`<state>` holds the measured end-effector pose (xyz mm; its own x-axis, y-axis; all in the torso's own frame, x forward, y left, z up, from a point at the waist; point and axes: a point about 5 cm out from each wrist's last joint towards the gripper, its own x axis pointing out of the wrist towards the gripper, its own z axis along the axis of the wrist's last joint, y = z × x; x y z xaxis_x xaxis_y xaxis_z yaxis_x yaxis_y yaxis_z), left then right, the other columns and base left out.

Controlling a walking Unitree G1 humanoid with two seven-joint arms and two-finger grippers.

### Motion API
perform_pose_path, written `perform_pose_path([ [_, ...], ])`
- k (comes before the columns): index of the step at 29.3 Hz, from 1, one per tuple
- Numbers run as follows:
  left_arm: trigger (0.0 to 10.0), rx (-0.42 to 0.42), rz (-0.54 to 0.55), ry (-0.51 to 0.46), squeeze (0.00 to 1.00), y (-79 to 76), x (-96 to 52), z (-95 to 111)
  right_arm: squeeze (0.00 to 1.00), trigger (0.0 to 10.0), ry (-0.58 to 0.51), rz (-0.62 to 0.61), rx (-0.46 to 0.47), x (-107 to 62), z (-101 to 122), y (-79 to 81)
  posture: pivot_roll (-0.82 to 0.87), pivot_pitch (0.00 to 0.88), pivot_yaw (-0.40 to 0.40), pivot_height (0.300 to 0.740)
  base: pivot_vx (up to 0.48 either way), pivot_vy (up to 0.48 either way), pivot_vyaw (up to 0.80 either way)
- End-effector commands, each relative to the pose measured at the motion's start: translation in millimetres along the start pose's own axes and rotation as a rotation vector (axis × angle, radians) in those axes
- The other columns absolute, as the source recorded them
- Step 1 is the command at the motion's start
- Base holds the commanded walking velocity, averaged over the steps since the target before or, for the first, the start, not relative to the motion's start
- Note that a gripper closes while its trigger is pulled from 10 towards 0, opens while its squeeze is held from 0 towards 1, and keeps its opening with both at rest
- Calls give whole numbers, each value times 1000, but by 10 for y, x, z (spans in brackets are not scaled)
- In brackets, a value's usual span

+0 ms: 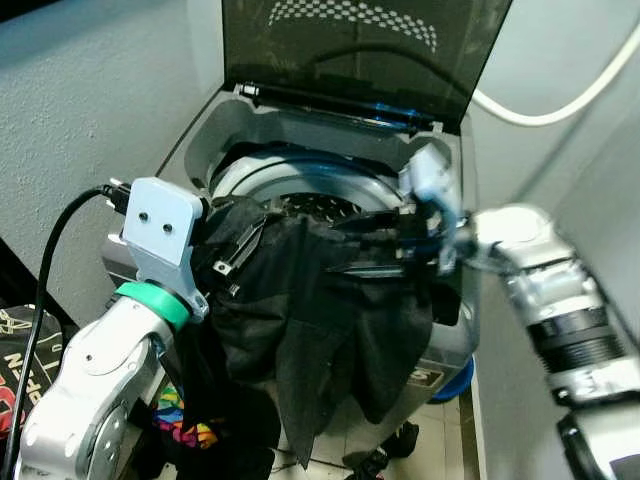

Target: Clothes washing

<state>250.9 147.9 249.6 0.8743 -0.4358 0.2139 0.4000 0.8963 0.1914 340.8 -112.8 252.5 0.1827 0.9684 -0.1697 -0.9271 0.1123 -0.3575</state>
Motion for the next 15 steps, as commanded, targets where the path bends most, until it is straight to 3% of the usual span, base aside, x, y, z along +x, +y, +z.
perform_pose_path([
  [1, 10000, -15, -22, 0, 0, -43, -4, -15, 0, 10000, -40, -65, -79, 84, 47, -18, 62, 48, -17, 740, 0, 0, 0],
  [8, 10000, -15, -20, -2, 0, -41, -19, -9, 0, 10000, -125, -120, -98, 301, 105, 146, 71, 44, -31, 740, 0, 0, 0],
  [15, 10000, -14, -3, 4, 0, -34, -52, -21, 0, 10000, -51, -9, -114, 484, -45, 411, 79, 40, -44, 740, 0, 0, 0],
])
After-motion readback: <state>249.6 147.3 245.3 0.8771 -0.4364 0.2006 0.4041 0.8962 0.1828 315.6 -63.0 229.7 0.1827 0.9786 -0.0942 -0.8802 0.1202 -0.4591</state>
